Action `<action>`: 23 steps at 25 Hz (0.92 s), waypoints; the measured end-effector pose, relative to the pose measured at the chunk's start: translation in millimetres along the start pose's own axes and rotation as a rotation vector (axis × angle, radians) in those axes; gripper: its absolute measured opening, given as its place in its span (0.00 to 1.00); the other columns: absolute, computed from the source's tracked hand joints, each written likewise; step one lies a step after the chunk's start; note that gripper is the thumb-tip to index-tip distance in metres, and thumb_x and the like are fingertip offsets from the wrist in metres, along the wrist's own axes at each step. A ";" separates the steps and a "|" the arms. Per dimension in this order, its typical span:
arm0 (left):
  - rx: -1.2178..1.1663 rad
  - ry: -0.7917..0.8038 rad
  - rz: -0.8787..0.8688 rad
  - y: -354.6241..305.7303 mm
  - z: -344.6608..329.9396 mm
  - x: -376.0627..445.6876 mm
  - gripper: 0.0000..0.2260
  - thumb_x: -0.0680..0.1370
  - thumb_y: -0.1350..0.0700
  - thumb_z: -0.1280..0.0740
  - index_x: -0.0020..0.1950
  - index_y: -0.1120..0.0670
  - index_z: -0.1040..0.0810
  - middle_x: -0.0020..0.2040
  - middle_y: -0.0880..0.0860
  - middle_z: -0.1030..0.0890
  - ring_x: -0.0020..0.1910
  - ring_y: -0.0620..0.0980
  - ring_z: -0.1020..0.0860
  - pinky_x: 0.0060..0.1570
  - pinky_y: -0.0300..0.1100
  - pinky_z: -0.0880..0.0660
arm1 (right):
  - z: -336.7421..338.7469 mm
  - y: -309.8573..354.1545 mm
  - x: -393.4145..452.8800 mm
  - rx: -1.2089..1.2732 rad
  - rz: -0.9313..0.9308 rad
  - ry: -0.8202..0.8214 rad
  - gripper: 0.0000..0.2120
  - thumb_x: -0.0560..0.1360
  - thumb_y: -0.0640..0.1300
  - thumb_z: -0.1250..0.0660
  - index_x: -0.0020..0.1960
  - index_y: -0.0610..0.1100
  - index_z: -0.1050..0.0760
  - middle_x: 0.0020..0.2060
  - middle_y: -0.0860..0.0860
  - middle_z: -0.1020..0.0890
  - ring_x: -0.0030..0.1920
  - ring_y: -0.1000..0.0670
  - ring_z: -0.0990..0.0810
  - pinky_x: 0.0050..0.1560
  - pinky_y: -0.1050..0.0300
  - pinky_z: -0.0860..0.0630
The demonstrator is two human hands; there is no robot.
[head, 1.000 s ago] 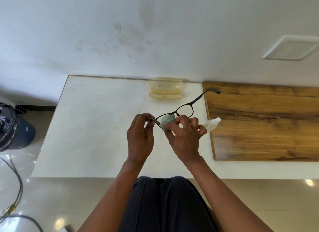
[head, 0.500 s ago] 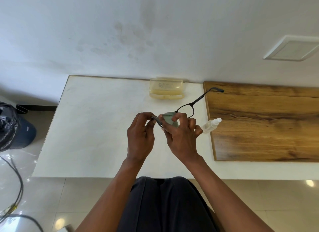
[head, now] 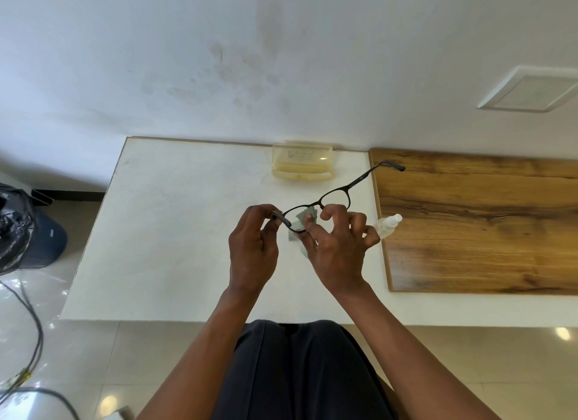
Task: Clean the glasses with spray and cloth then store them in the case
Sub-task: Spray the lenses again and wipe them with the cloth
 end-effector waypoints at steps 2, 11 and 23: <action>-0.002 0.007 -0.004 -0.6 0.2 0.5 0.13 0.73 0.70 0.35 0.46 0.51 0.27 0.42 0.49 0.22 0.43 0.35 0.26 0.42 0.30 0.29 | -3.3 1.2 -0.4 -0.033 -0.005 0.037 0.16 0.64 0.53 0.25 0.51 0.50 0.20 0.50 0.51 0.34 0.50 0.46 0.35 0.44 0.49 0.41; 0.039 0.009 -0.003 0.1 -0.4 2.8 0.05 0.74 0.69 0.35 0.45 0.60 0.24 0.42 0.48 0.23 0.42 0.33 0.26 0.41 0.28 0.30 | -12.9 5.0 -0.4 0.177 -0.025 0.182 0.22 0.68 0.47 0.27 0.60 0.60 0.26 0.54 0.49 0.36 0.50 0.45 0.37 0.41 0.49 0.40; 0.048 -0.019 0.003 -1.7 1.0 1.0 0.07 0.73 0.70 0.34 0.44 0.59 0.24 0.42 0.48 0.22 0.44 0.30 0.26 0.44 0.24 0.31 | 0.5 -1.6 2.7 0.137 0.078 -0.015 0.07 0.68 0.49 0.30 0.45 0.56 0.19 0.45 0.55 0.24 0.49 0.49 0.33 0.45 0.52 0.45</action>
Point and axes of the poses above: each hand's wrist, its own x-axis towards the middle knuckle, its own z-axis out of the back of the hand, y = z × x, the point moved 5 cm from there along x, towards the middle knuckle
